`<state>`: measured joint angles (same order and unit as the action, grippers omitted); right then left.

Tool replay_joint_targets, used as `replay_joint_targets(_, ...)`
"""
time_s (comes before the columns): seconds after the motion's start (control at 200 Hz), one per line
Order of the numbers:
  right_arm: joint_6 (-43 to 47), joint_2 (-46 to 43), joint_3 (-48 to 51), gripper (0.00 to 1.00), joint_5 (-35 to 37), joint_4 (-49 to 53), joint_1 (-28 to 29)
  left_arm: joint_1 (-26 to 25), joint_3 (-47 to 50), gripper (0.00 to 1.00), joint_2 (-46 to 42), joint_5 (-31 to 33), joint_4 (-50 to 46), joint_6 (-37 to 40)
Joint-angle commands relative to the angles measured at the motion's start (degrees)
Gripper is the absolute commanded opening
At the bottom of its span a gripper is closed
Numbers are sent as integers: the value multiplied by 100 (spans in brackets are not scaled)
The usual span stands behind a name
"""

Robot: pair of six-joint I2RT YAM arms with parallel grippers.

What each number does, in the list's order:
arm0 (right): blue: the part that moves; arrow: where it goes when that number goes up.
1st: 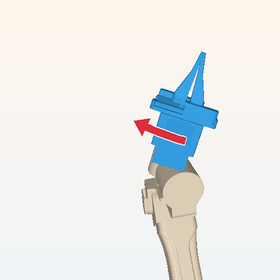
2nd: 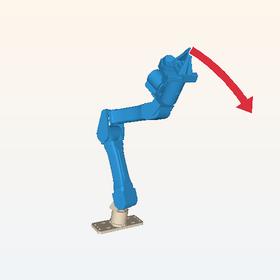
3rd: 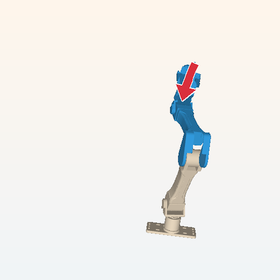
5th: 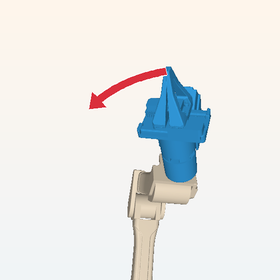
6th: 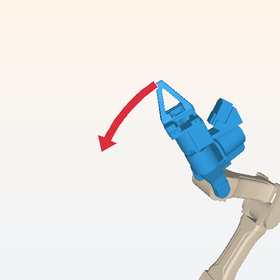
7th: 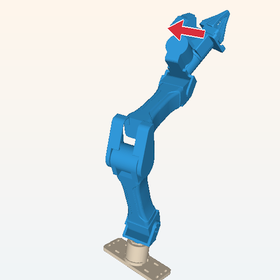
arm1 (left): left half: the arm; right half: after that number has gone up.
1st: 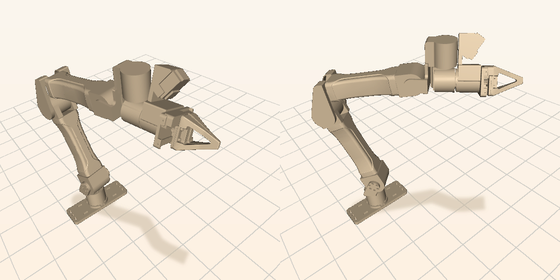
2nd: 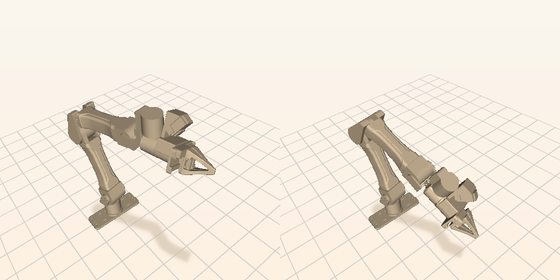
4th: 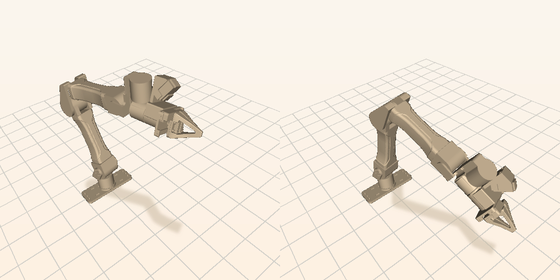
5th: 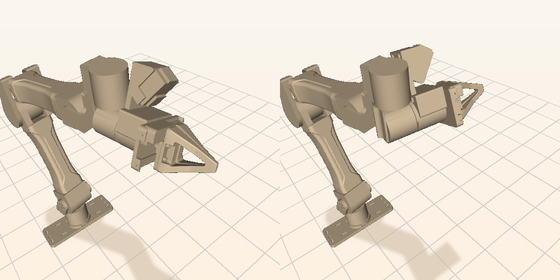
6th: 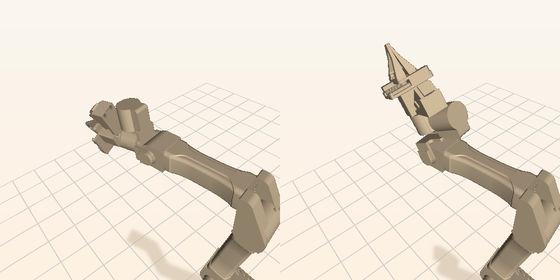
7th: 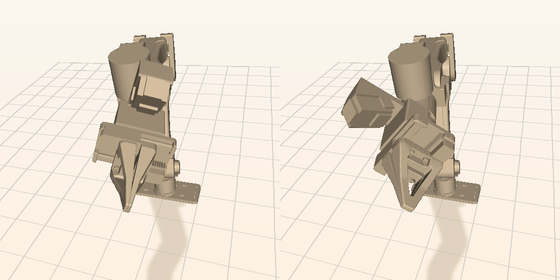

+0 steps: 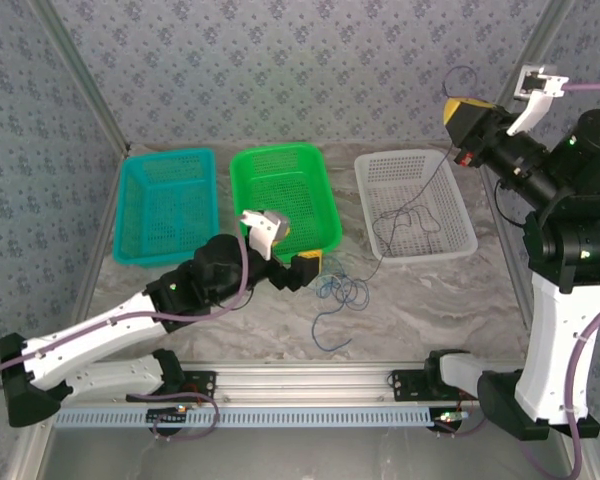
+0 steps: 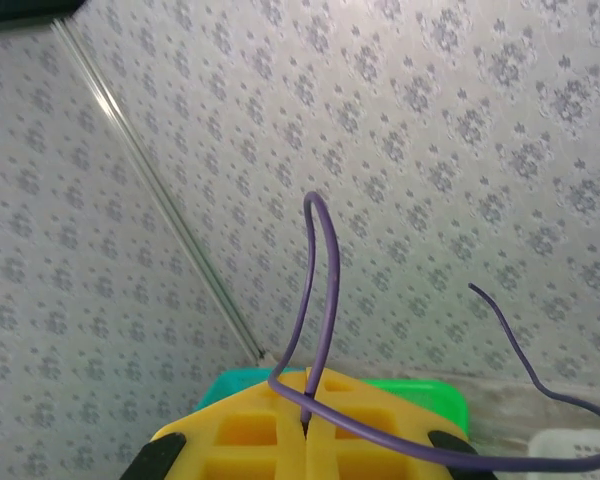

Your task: Untangle the cables

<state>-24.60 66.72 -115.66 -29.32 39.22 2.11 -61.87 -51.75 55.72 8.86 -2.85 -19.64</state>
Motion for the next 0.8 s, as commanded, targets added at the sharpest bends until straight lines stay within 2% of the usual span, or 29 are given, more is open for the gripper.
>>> replay_joint_targets(0.0, -882, -156, 149, 0, 42, -795, -37, 40, 357, 99, -84, 94, -106, -223)
replay_joint_targets(0.08, -1421, -234, 345, 0, 104, -1218, -35, 43, 555, 99, -7, -91, -7, -409)
replay_joint_targets(0.28, -1929, -229, 398, 0, 252, -1467, -18, 9, 891, 99, 453, -717, 823, -657)
replay_joint_targets(0.505, -2149, -330, 771, 0, 372, -1714, 111, -264, 165, 99, 1479, -633, 1156, -123)
replay_joint_targets(0.66, -2207, -361, 869, 0, 413, -1770, 224, -514, -501, 99, 2301, -27, 1068, 248)
replay_joint_targets(0.8, -2257, -361, 893, 0, 437, -1799, 320, -619, -963, 99, 2947, -168, 1234, 505)
